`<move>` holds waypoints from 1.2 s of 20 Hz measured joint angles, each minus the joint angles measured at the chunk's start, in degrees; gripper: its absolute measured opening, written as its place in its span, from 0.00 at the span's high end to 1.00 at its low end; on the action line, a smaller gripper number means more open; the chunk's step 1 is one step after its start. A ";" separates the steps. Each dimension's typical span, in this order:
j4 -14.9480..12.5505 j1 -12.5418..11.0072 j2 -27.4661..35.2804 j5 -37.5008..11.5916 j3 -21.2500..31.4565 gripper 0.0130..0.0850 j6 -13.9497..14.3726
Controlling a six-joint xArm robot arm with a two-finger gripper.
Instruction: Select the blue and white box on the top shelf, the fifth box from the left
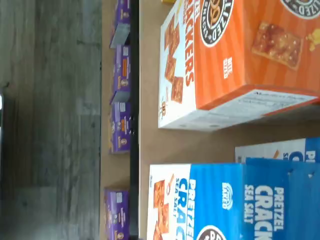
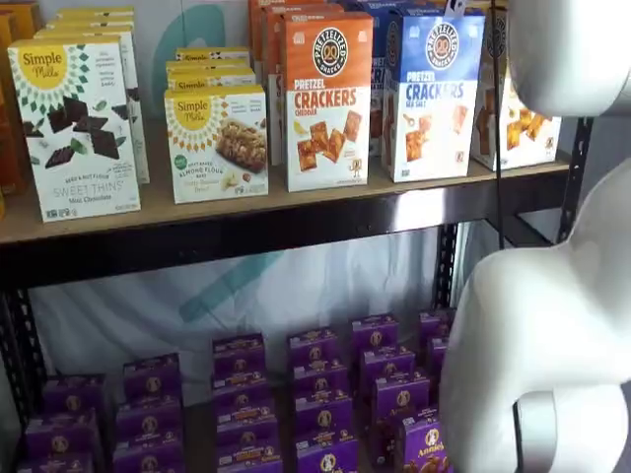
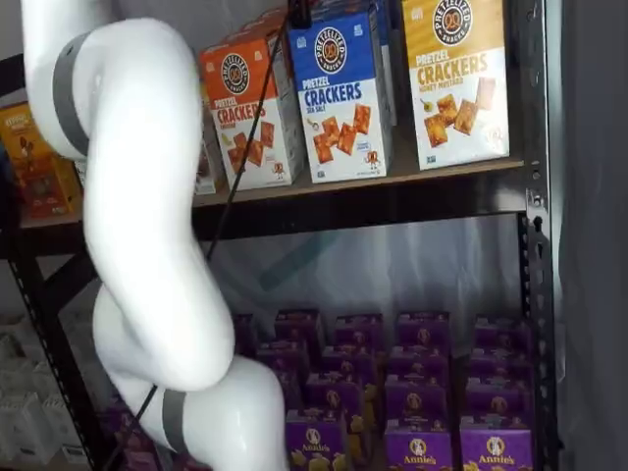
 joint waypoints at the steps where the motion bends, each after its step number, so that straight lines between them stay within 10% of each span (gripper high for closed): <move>1: -0.69 0.31 0.50 0.22 -0.60 0.00 0.00; 24: -4.74 2.75 12.58 5.66 -12.48 0.00 0.74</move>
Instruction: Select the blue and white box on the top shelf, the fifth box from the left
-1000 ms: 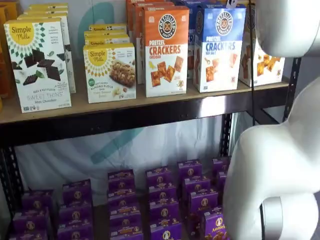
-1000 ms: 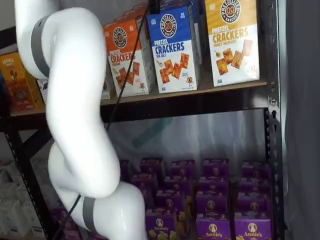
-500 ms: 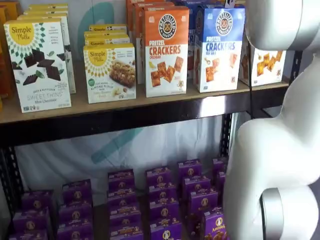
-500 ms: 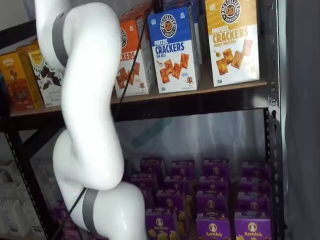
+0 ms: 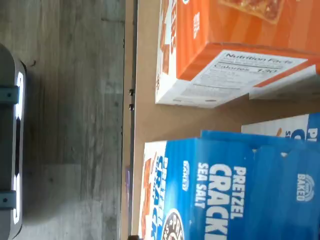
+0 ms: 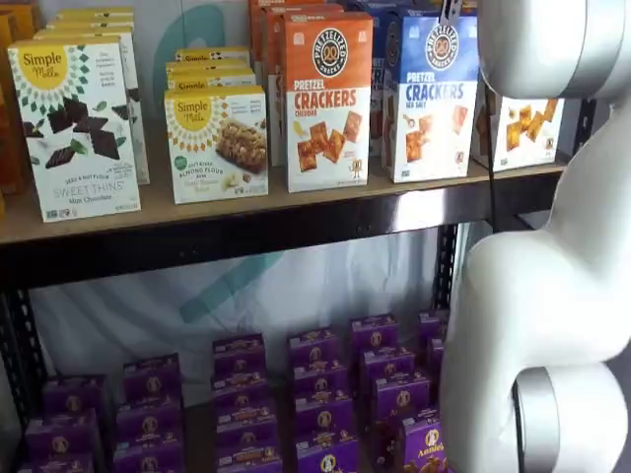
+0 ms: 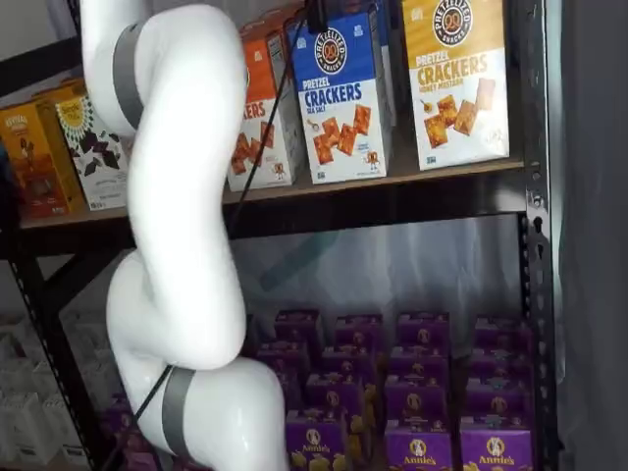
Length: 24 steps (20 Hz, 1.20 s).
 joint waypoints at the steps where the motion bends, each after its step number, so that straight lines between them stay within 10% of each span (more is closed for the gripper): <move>1: -0.07 0.07 0.06 -0.16 0.26 0.00 0.01; 24: -1.71 1.18 -2.69 -2.88 7.63 0.00 0.10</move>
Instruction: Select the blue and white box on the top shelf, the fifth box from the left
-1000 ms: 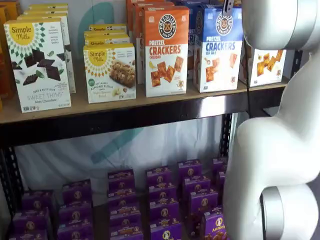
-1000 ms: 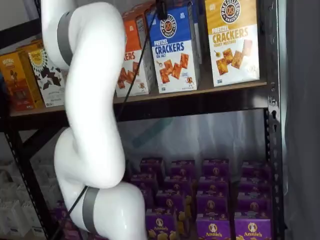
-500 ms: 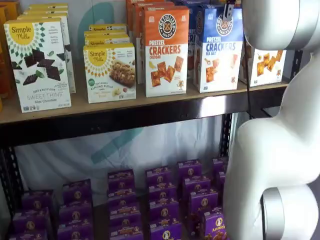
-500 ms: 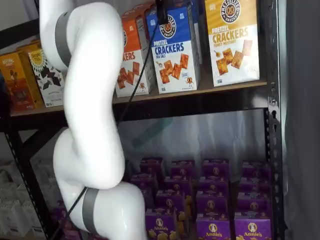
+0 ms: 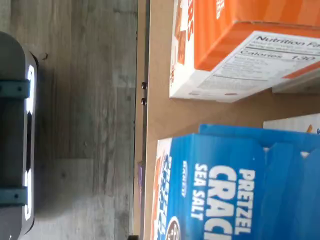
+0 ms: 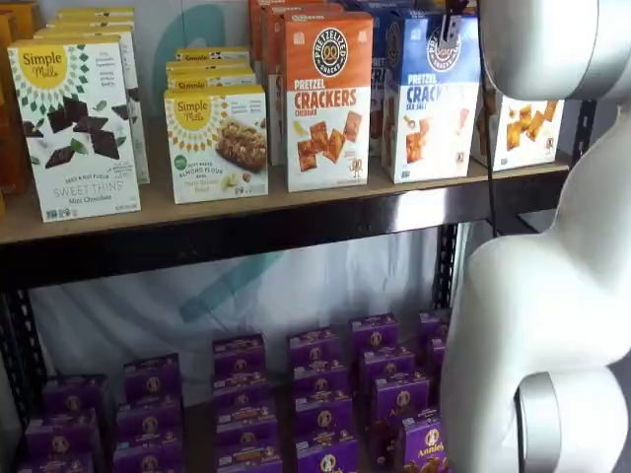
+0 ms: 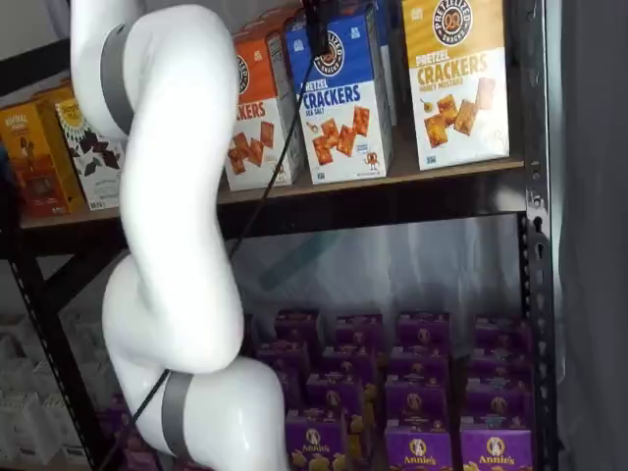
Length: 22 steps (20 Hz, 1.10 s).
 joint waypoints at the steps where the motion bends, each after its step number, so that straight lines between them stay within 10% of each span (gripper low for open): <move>1: 0.09 -0.03 -0.13 -0.13 0.22 0.00 0.00; 6: 0.27 -0.10 -0.90 -0.95 1.41 0.17 -0.03; 22: 1.25 -0.66 -2.47 -2.29 4.03 0.28 -0.30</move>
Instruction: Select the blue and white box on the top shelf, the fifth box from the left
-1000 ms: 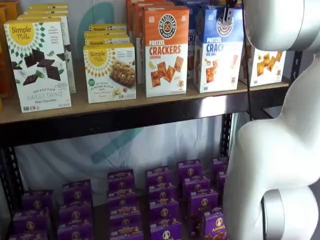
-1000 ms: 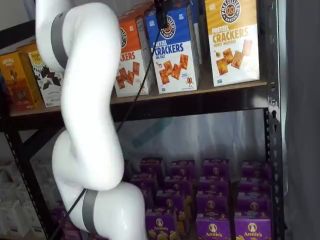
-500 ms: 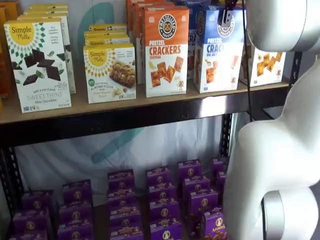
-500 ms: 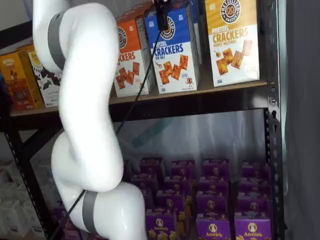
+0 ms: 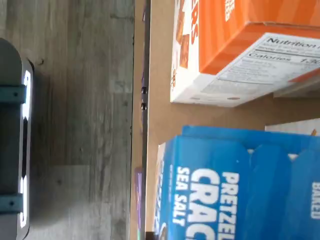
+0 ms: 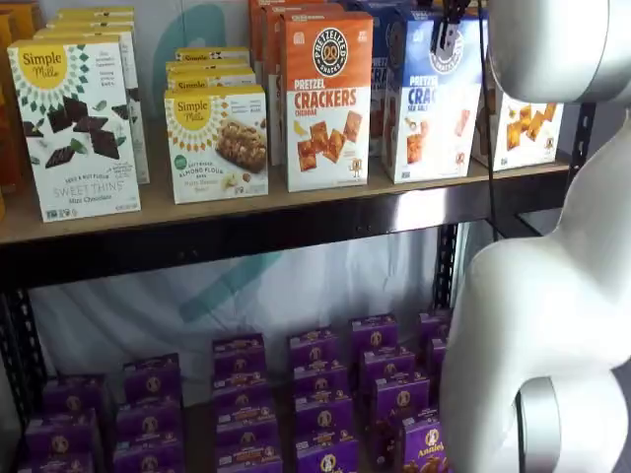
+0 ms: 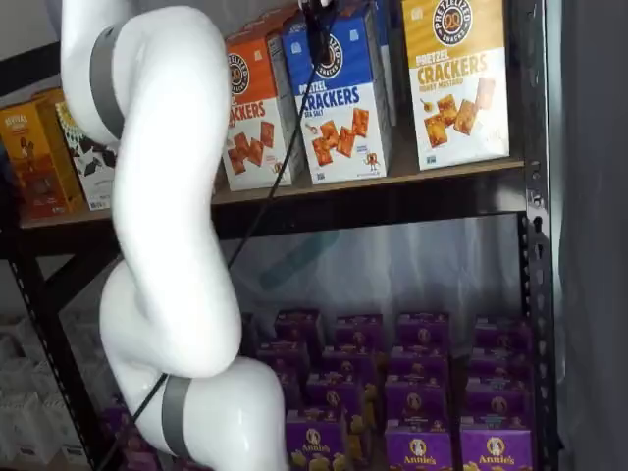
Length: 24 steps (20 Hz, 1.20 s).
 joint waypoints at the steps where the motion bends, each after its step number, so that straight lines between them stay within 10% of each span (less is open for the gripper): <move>1: 0.21 -0.09 -0.06 -0.11 0.11 0.28 -0.02; 24: 0.53 -0.08 -3.47 3.88 0.84 0.39 0.39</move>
